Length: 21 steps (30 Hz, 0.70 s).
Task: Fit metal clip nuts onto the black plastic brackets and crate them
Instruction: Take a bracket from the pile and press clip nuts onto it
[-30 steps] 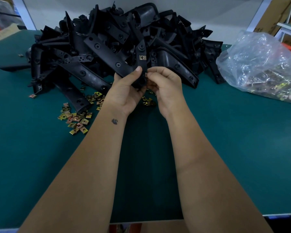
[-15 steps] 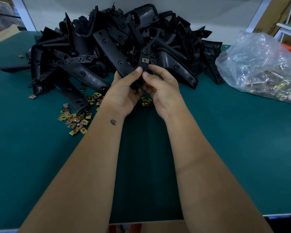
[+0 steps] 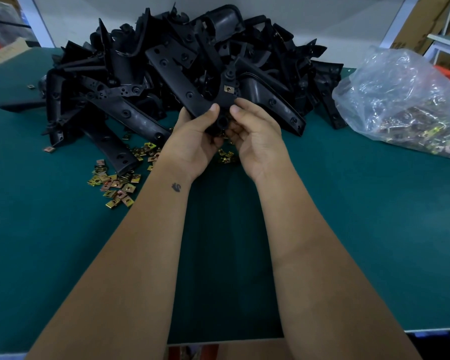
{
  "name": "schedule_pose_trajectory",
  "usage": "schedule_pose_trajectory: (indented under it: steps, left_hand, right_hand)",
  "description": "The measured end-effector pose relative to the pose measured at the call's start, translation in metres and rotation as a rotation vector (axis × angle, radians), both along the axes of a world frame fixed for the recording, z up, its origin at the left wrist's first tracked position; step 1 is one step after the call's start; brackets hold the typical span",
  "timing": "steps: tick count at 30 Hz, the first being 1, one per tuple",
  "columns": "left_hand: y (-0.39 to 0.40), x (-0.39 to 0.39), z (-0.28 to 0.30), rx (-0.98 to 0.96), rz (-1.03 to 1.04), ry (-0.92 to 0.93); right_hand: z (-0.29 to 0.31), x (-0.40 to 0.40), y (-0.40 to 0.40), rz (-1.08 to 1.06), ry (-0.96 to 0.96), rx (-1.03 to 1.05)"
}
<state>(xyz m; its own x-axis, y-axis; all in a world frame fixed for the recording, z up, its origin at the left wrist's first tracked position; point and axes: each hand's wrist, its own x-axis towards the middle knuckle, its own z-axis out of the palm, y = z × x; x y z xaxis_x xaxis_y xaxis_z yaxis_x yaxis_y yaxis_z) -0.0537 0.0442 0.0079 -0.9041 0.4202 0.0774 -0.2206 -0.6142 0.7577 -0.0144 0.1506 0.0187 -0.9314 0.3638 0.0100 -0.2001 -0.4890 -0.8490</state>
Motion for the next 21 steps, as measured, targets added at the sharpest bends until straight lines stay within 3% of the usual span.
schedule_pose_trajectory:
  steps: [11, 21]
  left_hand:
    - [-0.008, -0.001, -0.001, -0.142, 0.021, 0.079]
    - [-0.01, 0.001, 0.0, -0.144, 0.005, 0.06]
  right_hand:
    - [-0.005, -0.004, -0.003, 0.09, -0.015, -0.116]
    - [-0.006, -0.002, -0.002, 0.11, -0.029, -0.123]
